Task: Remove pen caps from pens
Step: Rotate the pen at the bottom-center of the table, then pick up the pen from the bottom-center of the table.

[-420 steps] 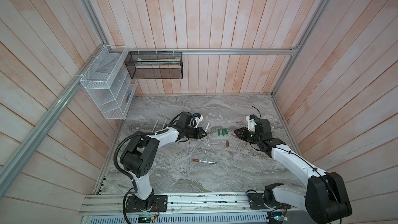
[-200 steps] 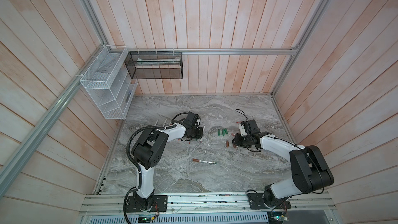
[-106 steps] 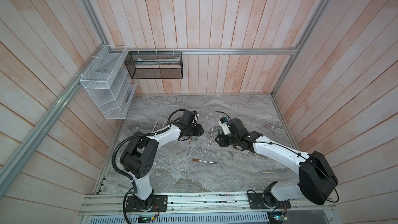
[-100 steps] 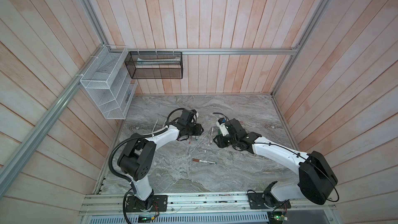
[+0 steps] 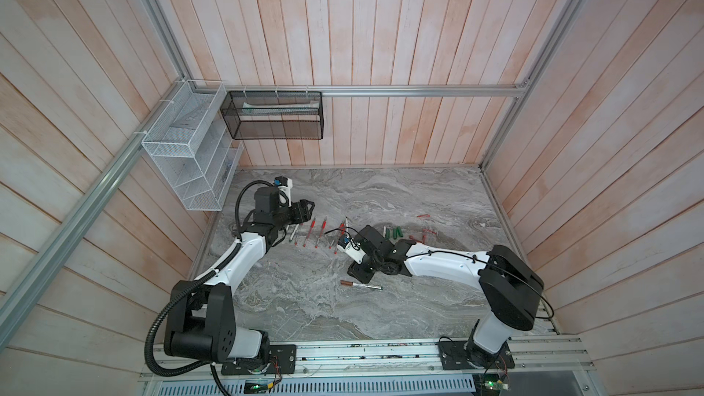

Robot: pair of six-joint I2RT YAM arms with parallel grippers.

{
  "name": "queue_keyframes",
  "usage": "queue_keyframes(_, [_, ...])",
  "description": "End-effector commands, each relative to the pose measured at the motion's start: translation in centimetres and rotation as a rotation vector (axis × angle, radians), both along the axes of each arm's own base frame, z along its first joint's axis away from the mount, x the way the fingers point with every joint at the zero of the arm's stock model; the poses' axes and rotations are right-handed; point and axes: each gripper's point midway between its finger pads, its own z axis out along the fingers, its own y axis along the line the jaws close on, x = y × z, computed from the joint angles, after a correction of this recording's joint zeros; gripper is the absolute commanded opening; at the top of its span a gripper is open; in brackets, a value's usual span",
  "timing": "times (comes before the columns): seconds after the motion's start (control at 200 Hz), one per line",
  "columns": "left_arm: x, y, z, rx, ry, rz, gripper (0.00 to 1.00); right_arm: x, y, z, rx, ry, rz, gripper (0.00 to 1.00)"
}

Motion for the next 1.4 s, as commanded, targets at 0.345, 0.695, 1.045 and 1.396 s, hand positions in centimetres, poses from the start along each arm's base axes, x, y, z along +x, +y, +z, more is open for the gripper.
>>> queue_keyframes(0.345, [-0.8, 4.7, 2.1, -0.066, -0.112, -0.008, 0.91, -1.9, -0.9, -4.5, -0.202, 0.062, 0.163, 0.44])
queue_keyframes(0.695, [-0.9, 5.8, 2.1, -0.074, -0.125, 0.017, 0.9, -2.9, 0.5, 0.8, -0.061, 0.033, 0.234, 0.46])
queue_keyframes(1.045, [-0.8, 6.2, 2.4, -0.081, -0.121, 0.02, 0.91, -5.6, -2.5, -3.8, -0.23, 0.095, 0.32, 0.48])
queue_keyframes(1.396, [-0.7, 7.3, 2.0, -0.083, -0.123, 0.052, 0.91, -5.0, -2.8, -5.7, -0.246, 0.085, 0.328, 0.36])
